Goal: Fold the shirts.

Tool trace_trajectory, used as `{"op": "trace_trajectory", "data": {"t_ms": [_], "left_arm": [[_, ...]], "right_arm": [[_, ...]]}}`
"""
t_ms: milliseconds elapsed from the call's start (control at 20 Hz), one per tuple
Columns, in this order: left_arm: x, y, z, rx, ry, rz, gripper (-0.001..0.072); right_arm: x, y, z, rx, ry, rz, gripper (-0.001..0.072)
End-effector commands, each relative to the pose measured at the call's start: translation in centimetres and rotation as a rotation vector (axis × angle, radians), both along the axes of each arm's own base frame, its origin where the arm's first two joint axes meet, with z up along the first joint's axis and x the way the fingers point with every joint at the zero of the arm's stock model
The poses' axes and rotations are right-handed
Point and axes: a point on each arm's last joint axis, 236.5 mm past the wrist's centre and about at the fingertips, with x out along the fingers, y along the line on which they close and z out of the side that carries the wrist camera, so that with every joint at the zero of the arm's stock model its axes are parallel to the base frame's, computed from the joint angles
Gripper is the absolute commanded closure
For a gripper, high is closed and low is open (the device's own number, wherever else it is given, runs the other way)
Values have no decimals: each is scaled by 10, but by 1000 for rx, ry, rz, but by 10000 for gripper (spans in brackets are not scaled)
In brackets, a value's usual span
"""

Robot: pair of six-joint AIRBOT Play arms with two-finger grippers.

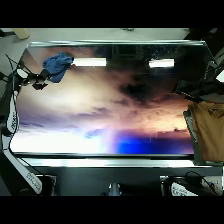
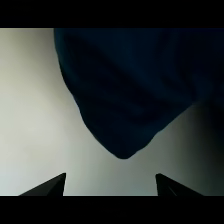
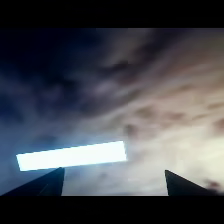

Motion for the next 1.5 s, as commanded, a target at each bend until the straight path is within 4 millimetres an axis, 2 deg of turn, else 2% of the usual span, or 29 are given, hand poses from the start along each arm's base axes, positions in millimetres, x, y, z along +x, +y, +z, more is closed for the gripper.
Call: {"op": "trace_trajectory", "data": {"t_ms": [0, 100, 250, 350, 400, 450, 500, 550, 650, 700, 750, 800, 850, 900, 950, 1000, 1050, 1100, 1150, 1200, 1250, 1300, 1350, 1400, 1450], "left_arm": [[28, 8, -5, -19, -126, 63, 35], [35, 9, -8, -24, -156, 88, 43], [37, 12, -22, -71, -143, 141, 108], [36, 15, -29, -90, -133, 165, 114], [36, 17, -30, -103, -129, 182, 192], [36, 20, -30, -105, -134, 192, 405], [38, 23, -29, -102, -146, 200, 561], [39, 24, -26, -112, -154, 207, 676], [42, 20, -14, -143, -169, 202, 682], [44, 16, 1, -129, -194, 162, 682], [48, 8, 30, -85, -249, 95, 683], [52, -2, 67, -22, -320, 21, 684], [51, -15, 112, 50, -399, -61, 683], [40, -37, 166, 141, -473, -171, 684], [23, -62, 216, 219, -535, -286, 684], [-5, -93, 270, 286, -600, -403, 684], [-39, -126, 322, 335, -668, -503, 684], [-75, -157, 367, 375, -733, -580, 684], [-115, -185, 404, 423, -788, -644, 684], [-151, -210, 427, 455, -824, -704, 683], [-185, -237, 439, 445, -841, -759, 683], [-212, -262, 441, 397, -838, -806, 683], [-235, -292, 430, 343, -820, -876, 683], [-252, -320, 412, 300, -789, -945, 683], [-266, -351, 381, 256, -731, -1024, 683]], "right_arm": [[-1, 10, 2, 35, 0, 27, 43], [-2, 13, 2, 48, 2, 29, 43], [-1, 14, 3, 52, 0, 29, 42], [-3, 15, 3, 57, 3, 31, 42], [-4, 17, 3, 61, 9, 33, 42], [-6, 18, 3, 66, 15, 36, 42], [-7, 18, 3, 68, 21, 39, 42], [-8, 19, 2, 69, 25, 40, 42], [-7, 18, 3, 68, 20, 38, 41], [-6, 18, 3, 68, 17, 37, 41], [-6, 18, 3, 67, 17, 37, 41], [-5, 18, 3, 66, 10, 35, 41], [2, 15, 6, 61, -21, 24, 41], [8, 12, 8, 49, -44, 19, 41], [14, 6, 10, 23, -76, 16, 41], [18, 3, 15, 11, -97, 10, 43], [20, -1, 24, -12, -114, 12, 45], [20, -1, 37, -19, -134, 18, 80], [17, 0, 55, -26, -160, 28, 150], [12, 1, 76, -37, -193, 40, 158], [4, 3, 100, -56, -237, 59, 156], [-6, 4, 122, -76, -276, 65, 152], [-20, 4, 144, -99, -313, 68, 152], [-34, 3, 161, -121, -344, 63, 152], [-50, 2, 176, -146, -368, 58, 152]]}}
